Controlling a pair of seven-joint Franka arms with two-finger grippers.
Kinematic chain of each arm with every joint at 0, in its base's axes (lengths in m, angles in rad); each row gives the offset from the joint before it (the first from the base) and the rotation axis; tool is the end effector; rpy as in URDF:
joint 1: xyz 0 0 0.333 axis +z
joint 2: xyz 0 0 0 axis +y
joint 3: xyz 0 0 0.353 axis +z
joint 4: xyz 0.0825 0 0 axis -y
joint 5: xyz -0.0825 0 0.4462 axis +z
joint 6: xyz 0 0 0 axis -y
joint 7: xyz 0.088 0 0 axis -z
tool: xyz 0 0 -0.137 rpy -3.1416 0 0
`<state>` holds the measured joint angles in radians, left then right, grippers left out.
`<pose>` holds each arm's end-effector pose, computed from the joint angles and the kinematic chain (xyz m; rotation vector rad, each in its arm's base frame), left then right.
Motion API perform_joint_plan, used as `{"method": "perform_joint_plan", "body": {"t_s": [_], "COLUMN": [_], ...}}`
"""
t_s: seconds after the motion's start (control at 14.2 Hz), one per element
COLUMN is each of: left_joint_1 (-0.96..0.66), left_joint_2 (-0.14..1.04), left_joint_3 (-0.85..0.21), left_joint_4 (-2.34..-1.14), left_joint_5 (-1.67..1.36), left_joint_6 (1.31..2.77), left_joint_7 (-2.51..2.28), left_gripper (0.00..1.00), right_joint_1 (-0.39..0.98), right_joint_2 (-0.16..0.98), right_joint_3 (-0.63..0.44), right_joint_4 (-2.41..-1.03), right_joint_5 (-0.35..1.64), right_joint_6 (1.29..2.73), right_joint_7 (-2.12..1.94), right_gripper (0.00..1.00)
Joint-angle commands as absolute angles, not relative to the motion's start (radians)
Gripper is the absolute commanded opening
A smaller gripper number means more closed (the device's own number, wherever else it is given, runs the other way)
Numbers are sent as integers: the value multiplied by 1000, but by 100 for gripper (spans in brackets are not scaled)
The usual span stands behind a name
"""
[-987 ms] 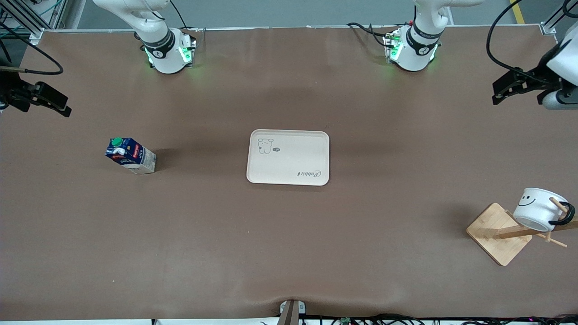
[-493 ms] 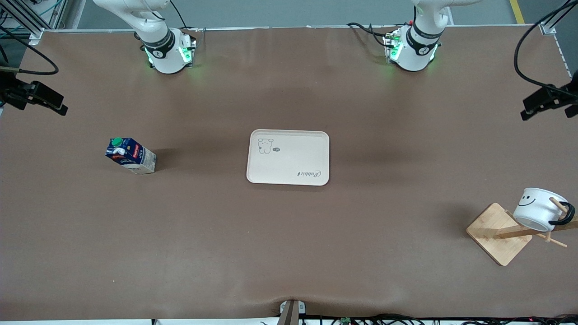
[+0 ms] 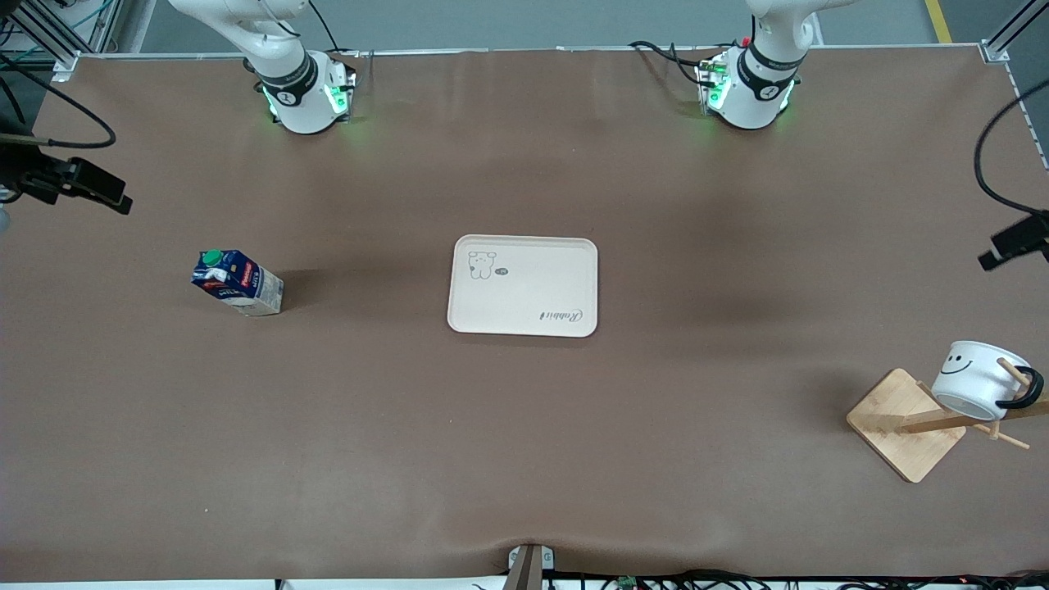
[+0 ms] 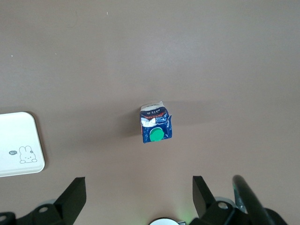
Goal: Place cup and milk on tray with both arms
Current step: 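Move the right gripper toward the milk carton while the left gripper reaches the mug, then lower the right gripper around the milk while the left gripper approaches the mug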
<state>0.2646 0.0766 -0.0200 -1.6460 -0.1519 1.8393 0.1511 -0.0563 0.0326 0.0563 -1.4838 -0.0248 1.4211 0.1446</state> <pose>0.6504 0.1458 0.5682 3.0036 0.1886 0.2169 0.6096 -0.0043 0.6451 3.1001 -0.2284 -0.1452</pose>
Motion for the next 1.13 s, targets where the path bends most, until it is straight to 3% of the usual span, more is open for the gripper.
{"method": "perform_joint_plan", "body": {"t_s": [0.0, 0.49, 0.78, 1.06], "left_joint_1": [308, 339, 330, 330], "left_joint_2": [120, 124, 146, 166], "left_joint_3": [-23, -28, -41, -72], "left_joint_4": [-1672, -1893, -1931, -1939], "left_joint_5": [-224, -322, -345, -390], "left_joint_6": [1940, 2323, 2443, 2494], "left_joint_7": [237, 389, 400, 400], "left_gripper": [100, 100, 99, 87], "right_joint_1": [-67, -58, -51, -57], "right_joint_2": [89, 196, 195, 213], "right_joint_3": [64, 66, 67, 68], "right_joint_4": [-1457, -1468, -1470, -1471], "right_joint_5": [-20, -9, -12, -9], "right_joint_6": [1442, 1611, 1533, 1390], "right_joint_7": [152, 153, 156, 156], "right_gripper": [100, 100, 100, 100]}}
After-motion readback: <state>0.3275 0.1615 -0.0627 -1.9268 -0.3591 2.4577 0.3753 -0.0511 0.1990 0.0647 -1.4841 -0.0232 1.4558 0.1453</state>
